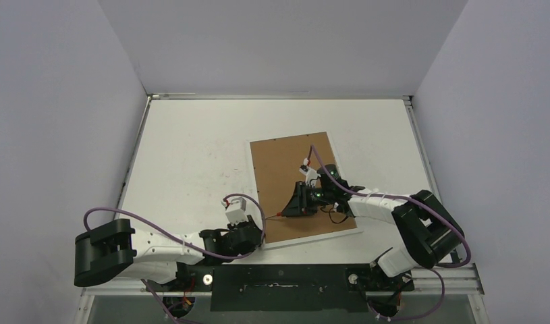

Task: Take the photo out of the frame
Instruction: Release the photo frame item from the photo frame.

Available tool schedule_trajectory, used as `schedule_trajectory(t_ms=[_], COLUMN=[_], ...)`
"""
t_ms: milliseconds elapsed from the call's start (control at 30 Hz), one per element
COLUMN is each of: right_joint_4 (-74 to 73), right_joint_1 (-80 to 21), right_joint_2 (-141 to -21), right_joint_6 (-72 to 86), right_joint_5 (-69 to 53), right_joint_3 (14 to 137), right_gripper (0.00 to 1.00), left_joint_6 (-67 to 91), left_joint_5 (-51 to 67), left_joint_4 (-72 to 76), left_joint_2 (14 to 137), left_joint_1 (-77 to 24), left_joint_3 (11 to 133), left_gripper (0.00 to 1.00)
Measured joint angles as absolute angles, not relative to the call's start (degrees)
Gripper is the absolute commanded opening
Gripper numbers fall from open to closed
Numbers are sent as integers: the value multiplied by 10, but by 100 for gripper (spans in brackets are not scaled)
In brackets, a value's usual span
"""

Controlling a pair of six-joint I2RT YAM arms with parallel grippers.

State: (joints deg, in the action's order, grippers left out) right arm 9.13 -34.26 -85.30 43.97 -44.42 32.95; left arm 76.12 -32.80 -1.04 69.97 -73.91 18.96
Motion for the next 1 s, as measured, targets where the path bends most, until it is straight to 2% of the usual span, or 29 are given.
schedule_trajectory(t_ms=[367, 733, 1000], right_joint_4=[-25, -173, -239], right_joint_1=[-352, -439, -508], right_joint_2=[-887, -887, -939], right_joint_6=[360, 308, 281], right_joint_5=[-444, -310, -201], right_joint_3=[423, 535, 648], right_gripper=[0, 0, 0], left_joint_6=[771, 799, 818], left_joint_5=[-329, -328, -330], left_joint_4=[14, 37, 38], left_joint_2=[691, 666, 649], left_joint_1=[-739, -737, -737], left_joint_3=[170, 142, 131], left_gripper=[0, 0, 0])
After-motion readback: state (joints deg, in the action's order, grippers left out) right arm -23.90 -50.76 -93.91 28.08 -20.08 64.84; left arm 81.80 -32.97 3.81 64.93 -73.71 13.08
